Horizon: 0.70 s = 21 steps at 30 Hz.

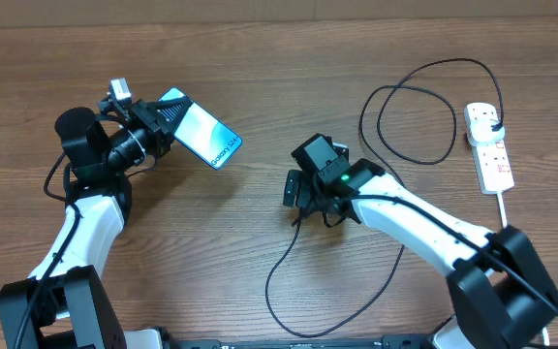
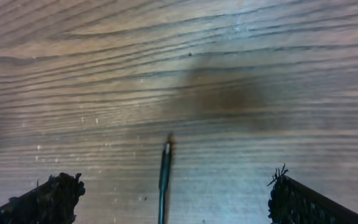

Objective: Plug charger to phone and switch on socket
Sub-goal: 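Lower the right gripper over the black cable's plug end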

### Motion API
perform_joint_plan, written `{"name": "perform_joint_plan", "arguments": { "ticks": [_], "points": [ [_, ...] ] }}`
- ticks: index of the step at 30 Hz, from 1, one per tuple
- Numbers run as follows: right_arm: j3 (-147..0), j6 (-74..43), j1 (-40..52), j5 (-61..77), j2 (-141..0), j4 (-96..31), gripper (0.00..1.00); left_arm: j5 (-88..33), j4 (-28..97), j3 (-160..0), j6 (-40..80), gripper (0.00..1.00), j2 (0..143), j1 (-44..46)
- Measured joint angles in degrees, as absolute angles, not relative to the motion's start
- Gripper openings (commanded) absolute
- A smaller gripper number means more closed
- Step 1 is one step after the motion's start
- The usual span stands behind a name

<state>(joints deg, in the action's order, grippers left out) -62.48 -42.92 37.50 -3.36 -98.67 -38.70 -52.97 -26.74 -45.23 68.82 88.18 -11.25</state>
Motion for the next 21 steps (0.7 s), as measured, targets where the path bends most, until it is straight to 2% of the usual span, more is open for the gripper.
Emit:
{"name": "perform_joint_plan", "arguments": {
  "ticks": [6, 21],
  "points": [
    [-62.5, -43.5, 37.5, -3.2, -99.2, -37.9, 0.96, -52.9, -26.4, -45.2, 68.8, 0.04, 88.2, -11.2],
    [-66.0, -46.5, 38.5, -3.3, -103.9, -39.7, 0.95, -52.9, -26.4, -45.2, 68.8, 0.04, 88.2, -11.2]
  ]
}}
